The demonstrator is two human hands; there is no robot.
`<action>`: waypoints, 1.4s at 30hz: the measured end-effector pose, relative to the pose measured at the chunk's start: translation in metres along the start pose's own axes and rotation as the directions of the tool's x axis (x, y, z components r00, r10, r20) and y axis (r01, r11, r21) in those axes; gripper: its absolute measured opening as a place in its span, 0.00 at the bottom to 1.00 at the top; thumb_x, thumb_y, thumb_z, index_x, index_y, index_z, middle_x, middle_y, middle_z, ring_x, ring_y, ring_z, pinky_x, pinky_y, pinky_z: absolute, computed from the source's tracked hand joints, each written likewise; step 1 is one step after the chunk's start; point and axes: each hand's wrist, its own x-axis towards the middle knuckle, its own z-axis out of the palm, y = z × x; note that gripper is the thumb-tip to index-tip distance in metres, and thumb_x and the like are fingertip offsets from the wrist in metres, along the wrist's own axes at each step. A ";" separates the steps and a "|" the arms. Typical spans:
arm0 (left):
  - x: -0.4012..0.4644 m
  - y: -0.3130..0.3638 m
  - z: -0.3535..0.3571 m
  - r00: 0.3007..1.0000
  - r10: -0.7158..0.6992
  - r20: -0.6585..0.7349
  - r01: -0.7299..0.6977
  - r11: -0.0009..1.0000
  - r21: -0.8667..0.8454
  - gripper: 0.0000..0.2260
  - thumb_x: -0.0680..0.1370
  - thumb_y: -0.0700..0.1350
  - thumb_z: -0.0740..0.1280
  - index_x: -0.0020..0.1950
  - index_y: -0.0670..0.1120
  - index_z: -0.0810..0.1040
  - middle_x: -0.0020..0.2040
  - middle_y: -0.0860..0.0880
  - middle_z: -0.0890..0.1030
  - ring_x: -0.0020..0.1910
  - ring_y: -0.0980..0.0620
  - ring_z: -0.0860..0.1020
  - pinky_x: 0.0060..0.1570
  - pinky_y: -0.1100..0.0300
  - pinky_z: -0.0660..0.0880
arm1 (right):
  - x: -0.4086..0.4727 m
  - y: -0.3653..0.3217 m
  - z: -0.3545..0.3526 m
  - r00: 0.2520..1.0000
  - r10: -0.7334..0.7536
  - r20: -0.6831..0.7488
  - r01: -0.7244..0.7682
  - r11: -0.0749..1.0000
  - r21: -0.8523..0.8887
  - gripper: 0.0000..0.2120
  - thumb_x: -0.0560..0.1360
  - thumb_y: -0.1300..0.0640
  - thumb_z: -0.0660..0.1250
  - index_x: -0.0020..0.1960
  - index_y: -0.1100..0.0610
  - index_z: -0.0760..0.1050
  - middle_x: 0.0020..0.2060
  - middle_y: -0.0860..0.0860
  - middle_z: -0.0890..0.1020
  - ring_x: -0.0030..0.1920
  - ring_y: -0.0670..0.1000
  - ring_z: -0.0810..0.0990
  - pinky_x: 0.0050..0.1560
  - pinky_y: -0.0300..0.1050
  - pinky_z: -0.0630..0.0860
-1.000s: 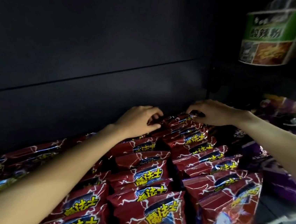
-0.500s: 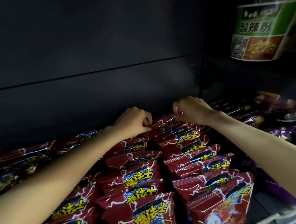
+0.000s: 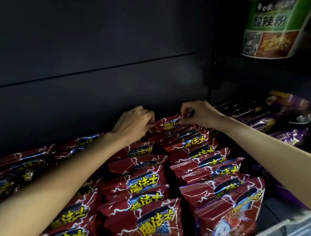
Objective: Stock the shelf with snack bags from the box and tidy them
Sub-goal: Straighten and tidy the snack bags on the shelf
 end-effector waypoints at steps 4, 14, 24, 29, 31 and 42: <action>0.000 -0.003 -0.008 0.996 0.077 0.037 -0.073 0.993 -0.095 0.14 0.75 0.51 0.68 0.59 0.52 0.75 0.52 0.56 0.79 0.51 0.56 0.76 0.48 0.57 0.74 | 0.001 0.005 -0.002 0.998 0.042 0.044 -0.045 0.998 0.053 0.12 0.71 0.50 0.72 0.50 0.55 0.77 0.49 0.46 0.78 0.51 0.44 0.75 0.48 0.37 0.68; -0.002 -0.005 -0.018 0.991 0.119 -0.055 -0.128 0.974 -0.188 0.09 0.76 0.46 0.68 0.56 0.48 0.80 0.52 0.52 0.81 0.48 0.55 0.78 0.49 0.58 0.76 | -0.006 -0.004 0.000 0.992 -0.096 -0.084 0.056 0.920 -0.389 0.08 0.79 0.50 0.62 0.53 0.51 0.76 0.46 0.47 0.79 0.45 0.52 0.80 0.41 0.43 0.70; -0.067 -0.032 -0.040 0.958 -0.082 0.274 0.118 0.986 -0.119 0.13 0.72 0.51 0.71 0.56 0.52 0.79 0.49 0.57 0.80 0.40 0.65 0.76 0.42 0.71 0.73 | -0.020 -0.035 -0.009 0.912 -0.353 0.207 0.409 0.780 -0.473 0.10 0.76 0.50 0.66 0.56 0.50 0.78 0.50 0.45 0.81 0.49 0.46 0.80 0.45 0.41 0.72; -0.061 -0.030 -0.037 0.939 -0.174 0.296 0.234 0.955 -0.181 0.15 0.72 0.54 0.70 0.57 0.51 0.80 0.49 0.57 0.82 0.37 0.66 0.75 0.39 0.73 0.70 | -0.009 -0.037 -0.009 0.913 -0.212 0.349 0.374 0.775 -0.509 0.17 0.73 0.48 0.70 0.61 0.48 0.75 0.53 0.45 0.80 0.53 0.47 0.78 0.47 0.43 0.72; -0.059 -0.026 -0.038 0.934 -0.180 0.307 0.236 0.959 -0.157 0.13 0.74 0.53 0.69 0.57 0.51 0.80 0.46 0.58 0.81 0.36 0.66 0.74 0.37 0.74 0.66 | -0.008 -0.041 -0.008 0.908 -0.205 0.366 0.385 0.754 -0.532 0.17 0.74 0.49 0.69 0.62 0.49 0.74 0.53 0.47 0.80 0.53 0.48 0.78 0.45 0.42 0.69; -0.049 -0.012 -0.029 0.953 -0.092 0.287 0.168 0.954 -0.250 0.11 0.77 0.47 0.66 0.59 0.50 0.79 0.56 0.53 0.79 0.51 0.56 0.78 0.54 0.57 0.75 | -0.020 -0.031 -0.001 0.947 -0.306 0.095 0.310 0.803 -0.510 0.06 0.78 0.52 0.64 0.52 0.53 0.73 0.49 0.46 0.78 0.47 0.52 0.79 0.43 0.43 0.69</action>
